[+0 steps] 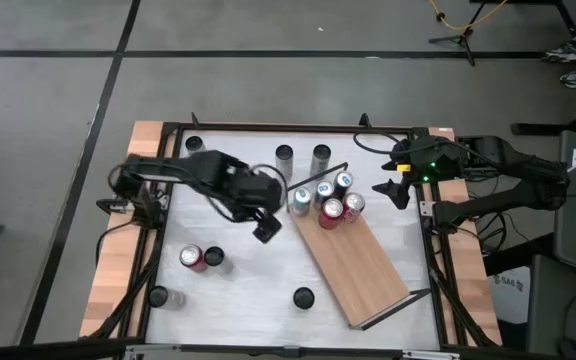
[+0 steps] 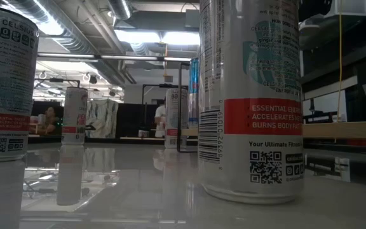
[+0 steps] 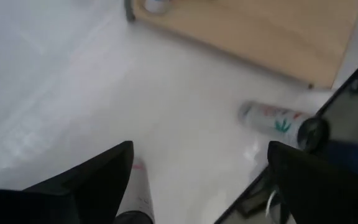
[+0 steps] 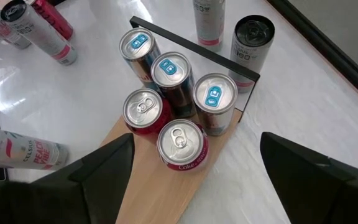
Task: Place canned beverage on shelf
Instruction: Put the red soda can on the shelf aligned with the other red soda cans
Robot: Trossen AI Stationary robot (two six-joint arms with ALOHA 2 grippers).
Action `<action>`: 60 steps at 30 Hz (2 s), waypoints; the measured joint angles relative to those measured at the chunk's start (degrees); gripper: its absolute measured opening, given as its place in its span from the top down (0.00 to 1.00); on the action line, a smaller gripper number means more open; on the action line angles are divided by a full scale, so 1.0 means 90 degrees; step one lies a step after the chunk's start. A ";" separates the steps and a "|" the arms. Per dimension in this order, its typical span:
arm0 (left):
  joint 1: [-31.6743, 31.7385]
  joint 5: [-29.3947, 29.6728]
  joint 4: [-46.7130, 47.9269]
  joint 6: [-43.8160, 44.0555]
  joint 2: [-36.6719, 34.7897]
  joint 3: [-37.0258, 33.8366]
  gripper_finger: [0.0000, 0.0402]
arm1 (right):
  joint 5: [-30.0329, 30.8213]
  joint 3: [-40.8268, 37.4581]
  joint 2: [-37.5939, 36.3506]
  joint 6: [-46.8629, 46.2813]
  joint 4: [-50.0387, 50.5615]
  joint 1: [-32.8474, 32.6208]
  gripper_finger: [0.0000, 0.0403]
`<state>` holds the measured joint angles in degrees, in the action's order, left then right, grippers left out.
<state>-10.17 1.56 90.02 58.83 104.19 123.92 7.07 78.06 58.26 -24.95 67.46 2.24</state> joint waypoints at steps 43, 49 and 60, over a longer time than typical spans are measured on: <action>-0.2519 -0.0973 -0.0438 0.7786 -0.3214 -0.5796 0.10 | 0.0000 -0.0002 0.0000 -0.0002 0.0005 0.0002 0.16; -0.2519 -0.0814 -0.0776 0.7786 -0.3198 -0.5836 0.10 | 0.0001 -0.0005 0.0000 -0.0002 0.0002 0.0002 0.16; -0.2514 -0.0659 -0.0760 0.8104 -0.2870 -0.5840 0.10 | 0.0002 -0.0005 0.0000 -0.0005 -0.0012 0.0000 0.16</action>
<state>-32.80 -4.37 83.17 131.76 78.36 71.36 7.09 78.02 58.26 -24.99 67.35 2.24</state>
